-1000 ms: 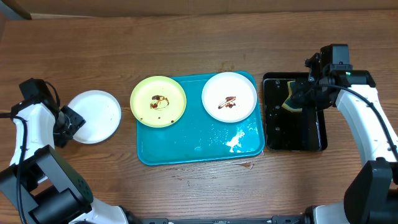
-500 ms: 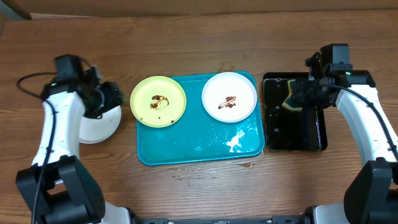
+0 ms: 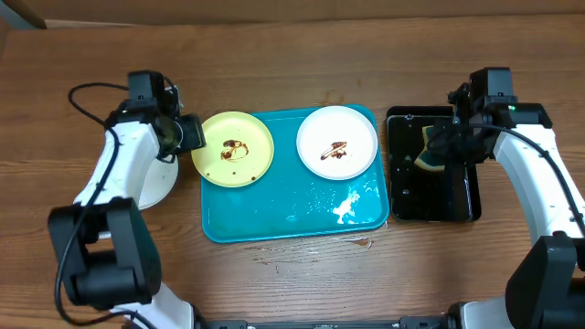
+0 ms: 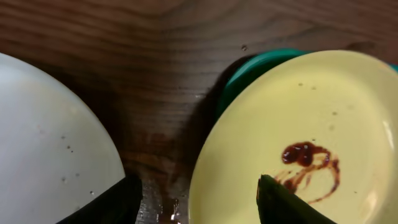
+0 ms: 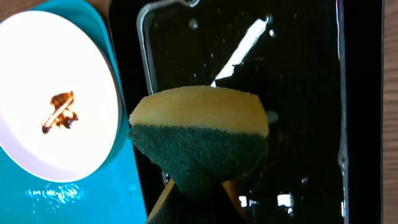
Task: Clean dirty plates on tray and stack at the side
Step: 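Grip the yellow-green plate rim with left gripper and pull it forward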
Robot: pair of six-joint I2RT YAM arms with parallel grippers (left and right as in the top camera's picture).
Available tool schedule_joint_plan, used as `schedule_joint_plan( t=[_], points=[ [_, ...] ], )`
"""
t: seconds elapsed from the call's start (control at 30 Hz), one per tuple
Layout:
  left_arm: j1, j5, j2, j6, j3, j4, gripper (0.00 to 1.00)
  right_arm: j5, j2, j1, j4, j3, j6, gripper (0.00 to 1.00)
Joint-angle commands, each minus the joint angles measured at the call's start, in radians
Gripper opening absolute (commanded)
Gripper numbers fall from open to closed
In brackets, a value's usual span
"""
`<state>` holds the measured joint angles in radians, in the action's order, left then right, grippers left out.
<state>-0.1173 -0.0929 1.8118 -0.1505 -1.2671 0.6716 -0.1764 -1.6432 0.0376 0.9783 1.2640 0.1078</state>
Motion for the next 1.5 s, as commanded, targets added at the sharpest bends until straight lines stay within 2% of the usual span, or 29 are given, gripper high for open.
schedule_joint_plan(
  t=[0.0,0.07,0.13,0.2,0.3,0.97,1.2,1.3,1.47],
  points=[
    [0.006,0.018,0.086,-0.005,-0.013,0.005,0.47,-0.008,0.003,-0.005,0.004,0.008,-0.005,0.04],
    [0.006,0.013,0.098,-0.008,-0.013,0.013,0.32,-0.008,0.003,-0.005,0.004,0.008,-0.005,0.04],
    [0.006,0.01,0.099,-0.014,-0.014,0.016,0.23,-0.008,0.003,-0.005,0.004,0.008,-0.005,0.04],
    [0.006,-0.013,0.099,-0.014,-0.014,0.02,0.19,-0.008,0.003,-0.005,0.005,0.008,-0.005,0.04],
    [0.006,-0.016,0.099,-0.014,-0.014,0.047,0.05,-0.008,0.003,-0.005,0.004,0.008,-0.005,0.04],
    [0.041,-0.129,0.015,-0.029,-0.015,0.285,0.04,0.06,0.003,-0.005,-0.003,0.008,-0.005,0.04],
    [0.156,-0.045,0.016,-0.03,0.003,0.331,0.04,0.06,0.002,-0.005,-0.015,-0.01,-0.005,0.04],
    [0.204,0.024,0.016,-0.076,0.007,0.354,0.04,0.084,0.002,-0.005,-0.039,-0.032,-0.005,0.04],
    [0.258,0.035,0.016,-0.112,0.01,0.357,0.04,0.086,0.0,-0.006,-0.161,-0.113,-0.005,0.04]
  ],
)
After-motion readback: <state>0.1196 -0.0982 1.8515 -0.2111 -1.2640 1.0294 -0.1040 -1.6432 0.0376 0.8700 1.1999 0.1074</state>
